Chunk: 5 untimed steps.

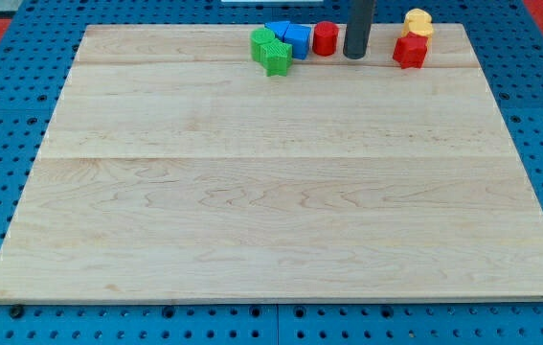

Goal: Slide the red circle slightly downwards

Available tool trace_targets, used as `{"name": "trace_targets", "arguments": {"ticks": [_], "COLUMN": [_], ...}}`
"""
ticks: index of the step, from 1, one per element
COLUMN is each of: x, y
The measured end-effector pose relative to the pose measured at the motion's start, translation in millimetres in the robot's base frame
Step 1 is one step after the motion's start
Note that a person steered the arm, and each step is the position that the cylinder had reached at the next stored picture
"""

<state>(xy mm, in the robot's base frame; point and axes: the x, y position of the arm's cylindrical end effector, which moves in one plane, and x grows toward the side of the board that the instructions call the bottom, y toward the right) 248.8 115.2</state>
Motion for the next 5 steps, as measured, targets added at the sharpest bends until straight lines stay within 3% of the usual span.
{"name": "trace_targets", "arguments": {"ticks": [3, 5], "x": [-57, -55], "y": [-22, -40]}}
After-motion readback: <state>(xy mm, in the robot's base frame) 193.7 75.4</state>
